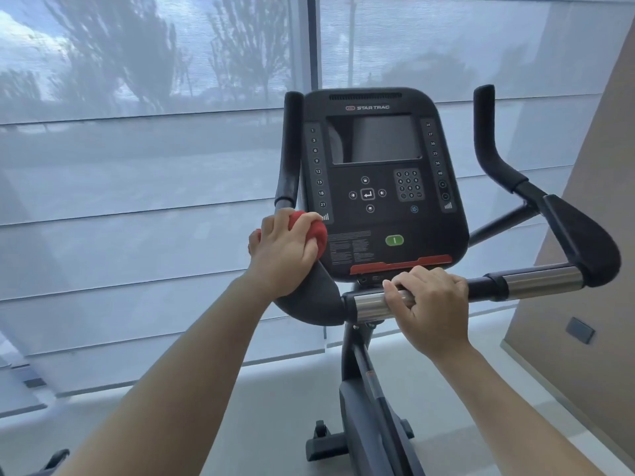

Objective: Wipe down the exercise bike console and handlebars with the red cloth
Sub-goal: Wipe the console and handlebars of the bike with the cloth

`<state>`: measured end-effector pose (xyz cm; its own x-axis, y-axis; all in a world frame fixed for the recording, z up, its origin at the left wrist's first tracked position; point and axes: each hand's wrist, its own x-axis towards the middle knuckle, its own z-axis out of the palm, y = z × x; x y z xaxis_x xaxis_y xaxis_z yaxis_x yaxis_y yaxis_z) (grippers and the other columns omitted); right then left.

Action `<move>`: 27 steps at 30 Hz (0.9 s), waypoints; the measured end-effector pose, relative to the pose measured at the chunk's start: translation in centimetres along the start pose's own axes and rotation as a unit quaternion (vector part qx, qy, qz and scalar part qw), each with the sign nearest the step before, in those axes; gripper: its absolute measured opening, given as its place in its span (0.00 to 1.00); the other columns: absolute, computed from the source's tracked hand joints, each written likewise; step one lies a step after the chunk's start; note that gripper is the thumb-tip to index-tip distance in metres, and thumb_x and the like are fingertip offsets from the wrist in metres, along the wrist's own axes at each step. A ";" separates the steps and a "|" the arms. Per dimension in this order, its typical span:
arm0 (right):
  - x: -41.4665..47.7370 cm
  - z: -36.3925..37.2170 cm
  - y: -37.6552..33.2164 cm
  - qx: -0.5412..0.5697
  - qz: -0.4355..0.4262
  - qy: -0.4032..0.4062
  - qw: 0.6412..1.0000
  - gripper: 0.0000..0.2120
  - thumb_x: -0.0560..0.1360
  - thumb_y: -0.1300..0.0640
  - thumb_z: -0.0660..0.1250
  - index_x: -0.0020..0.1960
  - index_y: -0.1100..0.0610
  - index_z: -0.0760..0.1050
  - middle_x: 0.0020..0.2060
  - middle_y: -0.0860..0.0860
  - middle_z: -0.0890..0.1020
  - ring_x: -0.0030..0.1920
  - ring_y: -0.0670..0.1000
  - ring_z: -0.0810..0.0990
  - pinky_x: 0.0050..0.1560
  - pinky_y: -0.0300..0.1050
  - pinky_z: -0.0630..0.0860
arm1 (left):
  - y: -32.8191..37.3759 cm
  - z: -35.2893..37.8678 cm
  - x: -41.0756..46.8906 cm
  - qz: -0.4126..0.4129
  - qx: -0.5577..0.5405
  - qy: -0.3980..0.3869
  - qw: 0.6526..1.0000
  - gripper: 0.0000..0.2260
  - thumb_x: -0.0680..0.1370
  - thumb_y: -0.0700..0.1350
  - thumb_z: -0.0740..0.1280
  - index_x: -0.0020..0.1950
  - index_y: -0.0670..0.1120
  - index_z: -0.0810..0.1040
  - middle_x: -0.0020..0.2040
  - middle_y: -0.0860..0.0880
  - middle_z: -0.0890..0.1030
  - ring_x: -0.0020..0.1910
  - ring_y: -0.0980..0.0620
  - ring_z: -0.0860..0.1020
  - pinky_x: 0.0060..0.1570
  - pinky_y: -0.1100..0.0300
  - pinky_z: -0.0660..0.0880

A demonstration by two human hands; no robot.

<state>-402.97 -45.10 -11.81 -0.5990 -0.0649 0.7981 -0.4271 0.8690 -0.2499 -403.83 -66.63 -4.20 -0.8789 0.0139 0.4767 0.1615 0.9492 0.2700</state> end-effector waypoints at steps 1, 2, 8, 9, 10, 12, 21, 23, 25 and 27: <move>0.0 -0.1 0.0 -0.001 0.000 -0.001 1.000 0.21 0.75 0.42 0.53 0.36 0.53 0.77 0.30 0.47 0.77 0.35 0.49 0.73 0.43 0.47 0.67 | 0.2 -0.1 0.2 -0.008 0.006 -0.006 1.000 0.17 0.79 0.49 0.55 0.68 0.59 0.64 0.67 0.49 0.61 0.67 0.44 0.59 0.67 0.44 0.54; 0.0 -0.2 0.0 -0.001 0.000 -0.001 1.000 0.21 0.75 0.42 0.53 0.35 0.53 0.77 0.30 0.47 0.77 0.35 0.49 0.72 0.43 0.47 0.66 | 0.4 -0.1 0.2 -0.013 0.008 -0.010 1.000 0.18 0.79 0.50 0.55 0.69 0.59 0.63 0.68 0.49 0.60 0.67 0.44 0.58 0.67 0.44 0.53; 0.0 -0.3 0.1 0.007 0.005 -0.015 1.000 0.21 0.74 0.41 0.54 0.36 0.52 0.77 0.31 0.46 0.77 0.36 0.49 0.73 0.45 0.48 0.68 | 1.1 0.5 -3.6 -0.030 0.012 0.073 0.997 0.23 0.80 0.49 0.57 0.74 0.56 0.58 0.73 0.48 0.61 0.73 0.46 0.57 0.68 0.45 0.62; 0.0 -0.2 0.1 0.007 0.007 -0.015 1.000 0.20 0.74 0.41 0.54 0.36 0.52 0.77 0.31 0.46 0.77 0.36 0.49 0.73 0.45 0.48 0.68 | 1.1 0.6 -3.9 -0.037 0.008 0.078 0.996 0.23 0.80 0.49 0.57 0.74 0.55 0.58 0.74 0.48 0.61 0.73 0.46 0.57 0.69 0.45 0.62; 0.0 -0.2 0.0 0.005 0.009 -0.014 1.000 0.20 0.74 0.42 0.54 0.36 0.52 0.77 0.31 0.46 0.77 0.36 0.49 0.73 0.45 0.48 0.68 | 1.2 0.7 -4.0 -0.043 0.008 0.077 0.996 0.23 0.80 0.48 0.58 0.75 0.55 0.58 0.75 0.48 0.60 0.74 0.45 0.56 0.69 0.45 0.62; 0.0 0.0 0.0 0.002 0.013 -0.008 1.000 0.20 0.74 0.42 0.54 0.35 0.52 0.77 0.30 0.46 0.77 0.35 0.48 0.72 0.44 0.48 0.67 | 1.1 0.8 -3.6 -0.043 0.010 0.066 0.997 0.23 0.80 0.49 0.57 0.75 0.54 0.58 0.74 0.48 0.61 0.73 0.44 0.57 0.69 0.46 0.62; 0.0 -0.4 -0.1 0.005 0.016 -0.030 0.999 0.21 0.74 0.41 0.53 0.37 0.52 0.77 0.31 0.47 0.77 0.37 0.50 0.73 0.46 0.49 0.68 | 0.4 -0.4 -0.5 -0.047 -0.028 0.018 0.998 0.18 0.80 0.48 0.58 0.71 0.51 0.66 0.69 0.47 0.68 0.66 0.44 0.65 0.64 0.49 0.64; -0.1 -0.6 -0.1 0.005 0.016 -0.036 0.999 0.21 0.74 0.41 0.53 0.37 0.52 0.77 0.32 0.47 0.77 0.37 0.50 0.73 0.47 0.49 0.68 | 0.3 -0.5 -1.1 -0.034 -0.019 0.022 0.999 0.18 0.80 0.47 0.58 0.70 0.52 0.67 0.67 0.47 0.70 0.65 0.44 0.66 0.63 0.50 0.65; 0.0 -0.6 -0.2 0.005 0.021 -0.040 0.999 0.21 0.74 0.41 0.52 0.36 0.52 0.77 0.32 0.46 0.77 0.38 0.49 0.73 0.47 0.49 0.67 | 0.4 -0.8 -1.9 -0.020 -0.017 0.033 0.999 0.18 0.80 0.46 0.59 0.70 0.51 0.67 0.66 0.47 0.71 0.64 0.44 0.67 0.62 0.53 0.64; -0.1 -0.6 -0.2 0.004 0.024 -0.040 0.999 0.21 0.74 0.41 0.52 0.36 0.52 0.77 0.32 0.46 0.77 0.38 0.49 0.73 0.47 0.49 0.67 | 0.6 -0.9 -2.9 -0.006 -0.014 0.034 0.999 0.18 0.80 0.47 0.59 0.70 0.51 0.67 0.65 0.48 0.71 0.63 0.45 0.68 0.61 0.56 0.64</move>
<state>-402.39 -45.01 -11.49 -0.6717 -0.0620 0.7382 -0.4016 0.8678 -0.2926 -400.83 -66.42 -4.67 -0.8482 -0.0210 0.5293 0.1638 0.9399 0.2997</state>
